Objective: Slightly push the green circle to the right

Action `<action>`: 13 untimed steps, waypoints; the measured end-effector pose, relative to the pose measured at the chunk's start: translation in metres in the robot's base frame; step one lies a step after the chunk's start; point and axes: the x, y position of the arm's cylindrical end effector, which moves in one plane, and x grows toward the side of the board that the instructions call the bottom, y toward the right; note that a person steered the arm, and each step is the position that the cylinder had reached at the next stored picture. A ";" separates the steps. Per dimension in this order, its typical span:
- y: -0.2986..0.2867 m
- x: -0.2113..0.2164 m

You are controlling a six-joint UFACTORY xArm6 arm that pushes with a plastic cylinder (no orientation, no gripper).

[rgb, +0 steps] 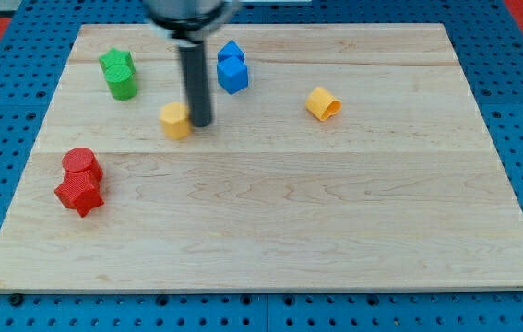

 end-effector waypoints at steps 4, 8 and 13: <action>-0.060 0.000; -0.131 -0.122; -0.123 -0.089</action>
